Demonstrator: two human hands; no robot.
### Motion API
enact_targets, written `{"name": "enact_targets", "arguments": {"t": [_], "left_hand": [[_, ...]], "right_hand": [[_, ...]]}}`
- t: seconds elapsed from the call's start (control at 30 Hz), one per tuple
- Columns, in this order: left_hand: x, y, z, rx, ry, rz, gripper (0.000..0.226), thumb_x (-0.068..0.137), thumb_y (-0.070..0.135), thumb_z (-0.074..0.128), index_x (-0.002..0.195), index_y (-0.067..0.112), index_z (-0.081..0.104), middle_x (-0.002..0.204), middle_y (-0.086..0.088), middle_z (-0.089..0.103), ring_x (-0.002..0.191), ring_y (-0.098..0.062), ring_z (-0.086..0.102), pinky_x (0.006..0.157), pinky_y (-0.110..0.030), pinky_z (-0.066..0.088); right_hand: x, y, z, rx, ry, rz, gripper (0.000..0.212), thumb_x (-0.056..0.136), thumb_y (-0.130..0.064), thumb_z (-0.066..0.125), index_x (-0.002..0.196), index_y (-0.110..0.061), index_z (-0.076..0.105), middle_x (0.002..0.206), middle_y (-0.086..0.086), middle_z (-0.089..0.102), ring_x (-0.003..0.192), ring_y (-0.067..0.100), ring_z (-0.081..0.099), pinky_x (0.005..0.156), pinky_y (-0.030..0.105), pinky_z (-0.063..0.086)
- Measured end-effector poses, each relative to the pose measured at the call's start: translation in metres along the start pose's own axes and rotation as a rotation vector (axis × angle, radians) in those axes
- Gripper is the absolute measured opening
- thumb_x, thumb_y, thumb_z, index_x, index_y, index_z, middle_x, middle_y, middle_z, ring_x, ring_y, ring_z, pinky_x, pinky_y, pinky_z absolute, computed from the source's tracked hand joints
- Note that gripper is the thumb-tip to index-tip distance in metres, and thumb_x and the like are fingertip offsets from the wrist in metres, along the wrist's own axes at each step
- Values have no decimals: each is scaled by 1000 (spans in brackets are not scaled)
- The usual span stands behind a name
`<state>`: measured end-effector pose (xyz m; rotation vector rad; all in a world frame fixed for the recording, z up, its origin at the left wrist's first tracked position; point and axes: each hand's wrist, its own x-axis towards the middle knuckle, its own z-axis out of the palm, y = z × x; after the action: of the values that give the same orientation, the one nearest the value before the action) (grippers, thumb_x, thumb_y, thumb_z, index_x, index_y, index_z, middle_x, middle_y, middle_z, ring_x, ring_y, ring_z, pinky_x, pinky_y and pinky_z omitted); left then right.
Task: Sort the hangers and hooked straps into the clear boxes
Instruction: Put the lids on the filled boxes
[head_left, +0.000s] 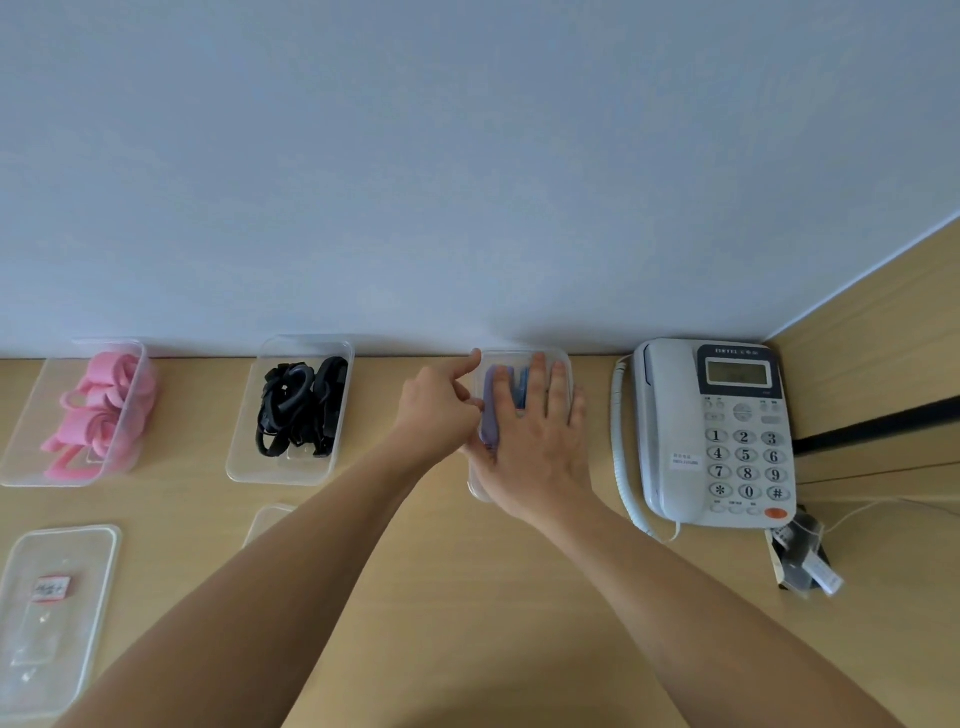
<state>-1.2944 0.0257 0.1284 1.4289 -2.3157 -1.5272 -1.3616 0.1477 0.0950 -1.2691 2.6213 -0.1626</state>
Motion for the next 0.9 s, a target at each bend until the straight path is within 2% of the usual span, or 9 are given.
{"name": "enact_targets", "arguments": {"t": [0.1, 0.17, 0.27, 0.33, 0.47, 0.57, 0.63, 0.8, 0.9], "left_hand": [[-10, -8, 1, -65, -8, -26, 64, 90, 3, 68, 146, 31, 57, 85, -4, 75, 86, -19, 73, 84, -38, 62], [-16, -12, 3, -118, 2, -45, 63, 89, 1, 70, 144, 30, 59, 85, -9, 76, 85, -24, 74, 86, -46, 63], [-17, -15, 4, -165, 8, -81, 63, 90, 0, 70, 142, 33, 60, 88, -11, 76, 86, -24, 75, 84, -45, 64], [-16, -17, 4, -175, 2, -91, 63, 89, 0, 71, 142, 34, 60, 89, -10, 76, 87, -25, 75, 83, -46, 64], [-15, -15, 5, -176, 12, -93, 64, 88, 0, 71, 141, 34, 61, 87, -8, 76, 84, -23, 75, 81, -43, 64], [-19, -13, 6, -181, 21, -103, 63, 89, 1, 71, 140, 35, 61, 81, -4, 75, 81, -22, 75, 81, -43, 64], [-20, -15, 7, -176, 42, -105, 62, 89, 2, 71, 139, 37, 61, 80, -3, 75, 79, -20, 76, 82, -43, 64], [-19, -18, 11, -195, 41, -107, 61, 89, 1, 70, 135, 40, 64, 67, 6, 74, 59, -19, 76, 71, -39, 66], [-16, -19, 13, -200, 56, -117, 61, 88, -2, 71, 133, 39, 66, 66, 5, 74, 58, -20, 76, 70, -41, 66]], "right_hand": [[-14, 1, 3, 6, -17, -4, 91, 89, -81, 12, 161, -25, 10, 168, 19, -9, 154, 37, -17, 123, 57, -1], [-16, 5, 1, 21, -34, -4, 97, 84, -87, 11, 161, -29, 7, 167, 16, -19, 153, 33, -24, 124, 54, -3], [-9, 11, -4, 31, -61, -14, 114, 70, -99, 7, 161, -30, -2, 163, 14, -34, 149, 29, -35, 124, 51, -8], [-5, 14, -3, 37, -80, -20, 122, 65, -102, 4, 161, -28, -8, 163, 12, -33, 148, 27, -36, 124, 50, -9], [-5, 16, -1, 44, -48, -26, 120, 68, -101, 7, 162, -27, -4, 166, 14, -26, 152, 27, -29, 126, 48, -6], [-9, 12, -5, 11, -48, -16, 117, 71, -99, 6, 162, -26, -6, 165, 16, -27, 150, 28, -32, 124, 48, -11], [-22, 7, -4, 22, 3, -9, 113, 76, -96, 11, 162, -23, -3, 165, 21, -21, 150, 31, -32, 124, 49, -13], [-49, 5, 8, 30, 12, -72, 106, 82, -92, 8, 161, -24, -11, 165, 26, -16, 151, 36, -29, 123, 54, -13], [-49, 8, 8, 40, 36, -89, 110, 81, -93, 14, 162, -20, -3, 165, 28, -10, 152, 39, -22, 123, 57, -6]]}}
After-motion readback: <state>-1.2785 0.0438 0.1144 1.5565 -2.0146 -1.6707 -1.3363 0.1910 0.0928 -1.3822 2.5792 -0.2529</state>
